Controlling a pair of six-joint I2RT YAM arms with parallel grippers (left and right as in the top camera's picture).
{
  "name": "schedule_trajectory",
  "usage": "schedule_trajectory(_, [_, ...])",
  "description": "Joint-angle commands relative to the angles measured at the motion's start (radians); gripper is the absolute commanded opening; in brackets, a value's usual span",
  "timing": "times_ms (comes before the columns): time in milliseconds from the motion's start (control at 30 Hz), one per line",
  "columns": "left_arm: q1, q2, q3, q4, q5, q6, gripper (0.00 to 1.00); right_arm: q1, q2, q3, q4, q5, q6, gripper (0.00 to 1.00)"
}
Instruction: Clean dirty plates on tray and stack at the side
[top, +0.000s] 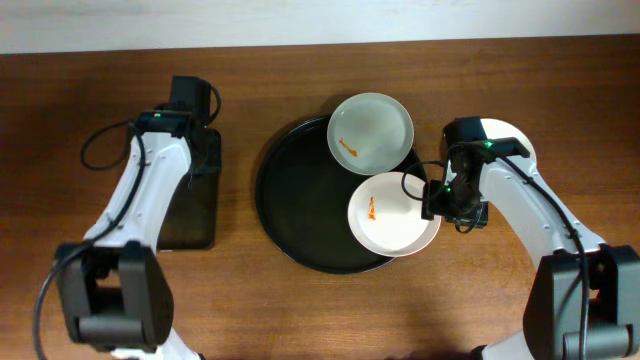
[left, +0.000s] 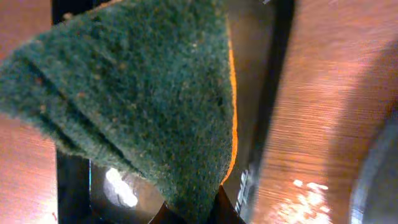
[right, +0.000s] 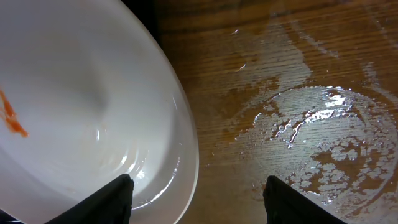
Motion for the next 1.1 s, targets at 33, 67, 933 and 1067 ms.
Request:
schedule_trajectory(33, [0.061, 0.087, -0.008, 0.000, 0.031, 0.036, 0.04, 0.004, 0.003, -0.031, 0.021, -0.003, 0.040, 0.65])
schedule_trajectory(67, [0.071, 0.094, -0.008, 0.000, 0.080, 0.060, 0.04, 0.005, 0.003, -0.053, 0.055, -0.006, 0.048, 0.63])
schedule_trajectory(933, [0.088, 0.181, -0.027, 0.000, 0.308, 0.137, 0.36, 0.292, -0.003, 0.039, 0.291, 0.085, 0.036, 0.41])
schedule_trajectory(1067, [0.088, 0.183, -0.078, 0.082, 0.396, 0.138, 0.27, 0.291, -0.003, 0.039, 0.298, 0.085, 0.036, 0.41])
